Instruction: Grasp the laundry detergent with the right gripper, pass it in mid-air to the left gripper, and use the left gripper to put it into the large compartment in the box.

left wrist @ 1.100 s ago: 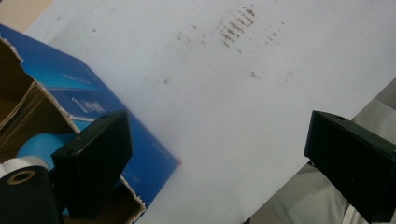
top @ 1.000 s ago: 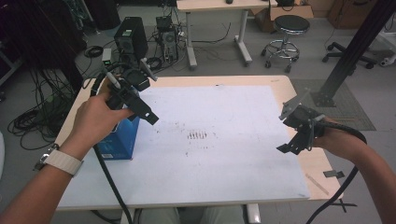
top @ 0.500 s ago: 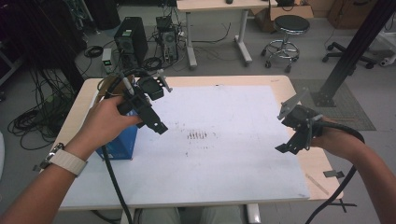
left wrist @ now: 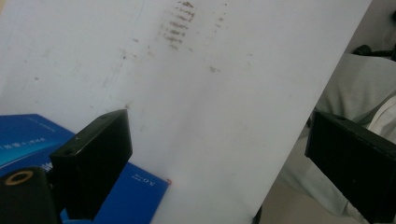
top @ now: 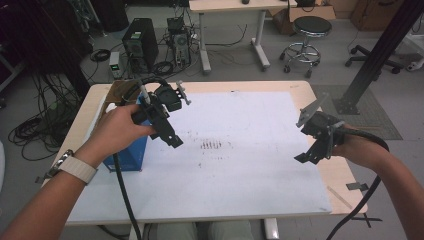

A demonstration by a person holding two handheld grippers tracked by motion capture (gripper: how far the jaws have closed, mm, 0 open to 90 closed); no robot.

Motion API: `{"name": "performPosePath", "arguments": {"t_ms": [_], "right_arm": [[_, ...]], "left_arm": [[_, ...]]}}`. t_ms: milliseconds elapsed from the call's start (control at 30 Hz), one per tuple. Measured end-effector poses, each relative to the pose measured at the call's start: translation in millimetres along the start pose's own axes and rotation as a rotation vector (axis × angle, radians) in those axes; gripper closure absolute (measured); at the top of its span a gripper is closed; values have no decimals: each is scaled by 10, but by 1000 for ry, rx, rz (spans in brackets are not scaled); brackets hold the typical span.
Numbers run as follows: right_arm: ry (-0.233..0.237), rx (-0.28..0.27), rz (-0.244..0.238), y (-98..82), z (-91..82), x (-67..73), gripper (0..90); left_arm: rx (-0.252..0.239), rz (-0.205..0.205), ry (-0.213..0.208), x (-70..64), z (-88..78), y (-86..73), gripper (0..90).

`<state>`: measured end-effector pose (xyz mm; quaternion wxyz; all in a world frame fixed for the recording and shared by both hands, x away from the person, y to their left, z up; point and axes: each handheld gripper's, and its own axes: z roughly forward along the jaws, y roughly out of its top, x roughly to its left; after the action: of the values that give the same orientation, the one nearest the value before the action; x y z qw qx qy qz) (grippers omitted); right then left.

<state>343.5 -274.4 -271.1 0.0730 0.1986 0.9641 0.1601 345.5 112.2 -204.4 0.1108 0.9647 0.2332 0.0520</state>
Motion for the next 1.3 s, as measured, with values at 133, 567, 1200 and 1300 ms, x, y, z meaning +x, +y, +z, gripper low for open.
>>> {"name": "performPosePath", "arguments": {"t_ms": [133,567,1200,1300], "right_arm": [[0,-3,-1,6,7,-27,67],[1,-2,-1,5,27,-33,67],[3,-6,-9,34,54,-20,68],[3,-8,-5,30,55,-15,68]], "left_arm": [[-8,35,-17,-37,20,66,80],[-7,56,-15,-80,22,92,81],[-17,64,-23,-69,38,149,81],[-21,63,-24,-74,39,150,81]]}}
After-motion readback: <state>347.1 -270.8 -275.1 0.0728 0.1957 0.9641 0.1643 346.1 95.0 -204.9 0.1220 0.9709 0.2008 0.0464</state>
